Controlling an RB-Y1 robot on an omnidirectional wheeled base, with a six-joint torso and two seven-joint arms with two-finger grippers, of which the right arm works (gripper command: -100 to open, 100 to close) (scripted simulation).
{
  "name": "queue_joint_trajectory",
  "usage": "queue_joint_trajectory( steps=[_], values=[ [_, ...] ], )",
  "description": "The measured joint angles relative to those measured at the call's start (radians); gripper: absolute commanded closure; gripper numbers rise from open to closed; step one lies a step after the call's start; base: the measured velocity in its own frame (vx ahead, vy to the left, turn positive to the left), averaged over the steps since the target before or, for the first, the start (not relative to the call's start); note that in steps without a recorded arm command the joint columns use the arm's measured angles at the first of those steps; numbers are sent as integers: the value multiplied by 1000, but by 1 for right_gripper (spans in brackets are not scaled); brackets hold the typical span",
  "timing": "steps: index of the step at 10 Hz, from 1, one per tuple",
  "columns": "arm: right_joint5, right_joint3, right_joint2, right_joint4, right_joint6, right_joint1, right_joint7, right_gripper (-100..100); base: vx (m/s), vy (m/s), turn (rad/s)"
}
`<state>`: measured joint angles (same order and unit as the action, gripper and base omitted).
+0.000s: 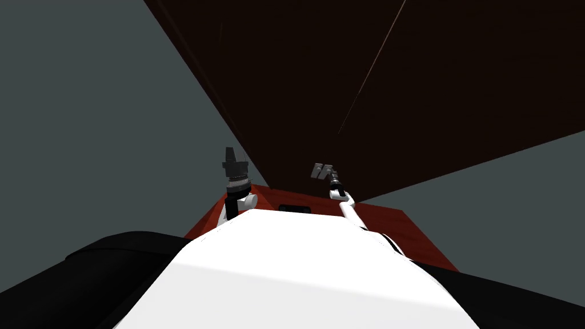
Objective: Pull the door open
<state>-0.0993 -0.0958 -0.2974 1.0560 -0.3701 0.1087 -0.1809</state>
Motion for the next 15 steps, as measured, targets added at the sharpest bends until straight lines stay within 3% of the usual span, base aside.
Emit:
queue_joint_trajectory(
  steps=[3, 4, 5, 7, 12, 14, 15],
  values=[
    [0, 2, 2, -2, 1, -3, 0, 100, -35, -30, -31],
    [-3, -4, -13, -4, 5, -8, -5, 100, -171, -122, -113],
    [-4, -11, -19, -14, 2, -13, -6, -100, -180, -75, -78],
    [-5, -11, -26, -6, 5, -24, -10, -100, -203, 22, -1],
    [-1, 29, -16, 27, 7, -27, -26, -100, -158, 60, 5],
    [-4, -7, -28, 53, 26, -69, -16, -100, -10, -81, -139],
    [-6, -14, -35, 30, 24, -62, -15, -100, 10, -52, 3]
  ],
)
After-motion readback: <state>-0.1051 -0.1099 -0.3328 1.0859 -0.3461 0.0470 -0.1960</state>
